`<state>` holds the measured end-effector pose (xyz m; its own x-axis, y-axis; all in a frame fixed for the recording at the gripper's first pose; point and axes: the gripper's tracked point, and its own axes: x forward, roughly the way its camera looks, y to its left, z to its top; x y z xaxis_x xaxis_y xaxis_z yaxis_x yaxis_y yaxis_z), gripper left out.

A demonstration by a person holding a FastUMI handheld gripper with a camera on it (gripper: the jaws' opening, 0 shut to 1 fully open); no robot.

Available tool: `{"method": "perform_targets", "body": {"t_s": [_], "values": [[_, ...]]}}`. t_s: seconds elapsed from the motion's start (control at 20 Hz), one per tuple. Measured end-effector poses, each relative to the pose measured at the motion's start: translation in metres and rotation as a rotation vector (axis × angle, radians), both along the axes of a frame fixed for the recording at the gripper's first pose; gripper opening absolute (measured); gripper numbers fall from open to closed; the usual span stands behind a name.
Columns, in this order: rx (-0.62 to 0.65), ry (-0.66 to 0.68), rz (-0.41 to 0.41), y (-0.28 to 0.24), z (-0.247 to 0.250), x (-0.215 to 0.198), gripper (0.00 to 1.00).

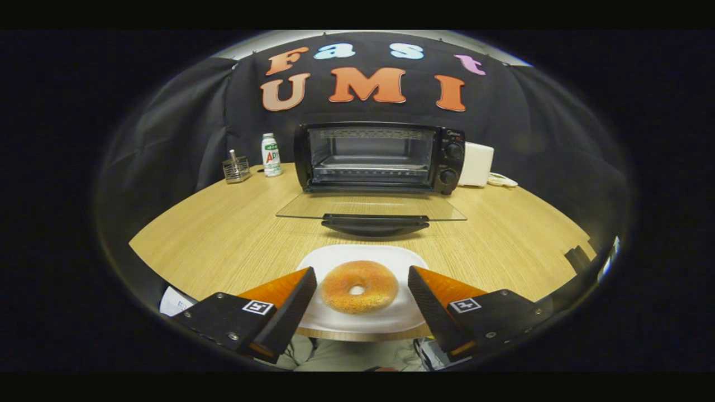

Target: Open the toaster oven, put the food inside, and close the toaster oven door.

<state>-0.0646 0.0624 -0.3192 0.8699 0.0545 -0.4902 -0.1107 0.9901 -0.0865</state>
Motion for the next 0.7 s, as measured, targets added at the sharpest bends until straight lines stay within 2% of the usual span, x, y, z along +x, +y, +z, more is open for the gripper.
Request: {"method": "perform_targets", "body": {"t_s": [0.25,0.55,0.7], "values": [[-0.018,0.031,0.001,0.000,-0.011,-0.001,0.99],[0.038,0.040,0.019,0.008,0.001,0.002,0.74],[0.064,-0.008,0.022,0.009,0.029,0.013,0.68]]}}
